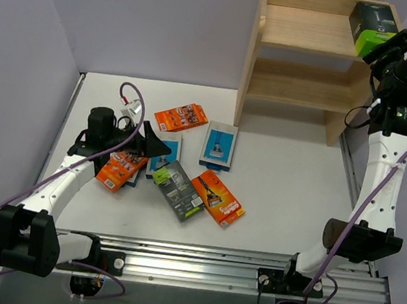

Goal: Place and organize the shaving razors onto the shelf
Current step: Place the shaving razor onto shelf

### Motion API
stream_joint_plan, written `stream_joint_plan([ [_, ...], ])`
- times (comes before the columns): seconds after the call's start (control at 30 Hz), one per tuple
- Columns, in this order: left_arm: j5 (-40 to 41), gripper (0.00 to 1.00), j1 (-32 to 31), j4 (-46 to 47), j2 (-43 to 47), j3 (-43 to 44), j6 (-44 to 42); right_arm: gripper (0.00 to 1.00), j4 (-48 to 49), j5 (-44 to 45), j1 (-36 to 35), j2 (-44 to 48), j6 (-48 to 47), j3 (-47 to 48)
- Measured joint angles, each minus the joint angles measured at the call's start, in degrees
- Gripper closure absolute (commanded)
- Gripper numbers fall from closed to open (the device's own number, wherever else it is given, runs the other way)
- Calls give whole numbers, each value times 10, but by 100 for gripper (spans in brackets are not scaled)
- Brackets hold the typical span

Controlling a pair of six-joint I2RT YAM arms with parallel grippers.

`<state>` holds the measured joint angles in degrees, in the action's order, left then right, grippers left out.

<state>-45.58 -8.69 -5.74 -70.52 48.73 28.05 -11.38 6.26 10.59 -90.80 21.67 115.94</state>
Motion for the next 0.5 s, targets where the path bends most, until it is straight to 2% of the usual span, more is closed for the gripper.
stream_joint_plan([
  [0.23, -1, 13, 0, -1, 0, 0, 2, 40, 1, -57, 3, -29, 38, 40],
  [0.5, -7, 13, 1, 0, 0, 0, 7, 40, -2, -84, 3, -71, 58, 65],
])
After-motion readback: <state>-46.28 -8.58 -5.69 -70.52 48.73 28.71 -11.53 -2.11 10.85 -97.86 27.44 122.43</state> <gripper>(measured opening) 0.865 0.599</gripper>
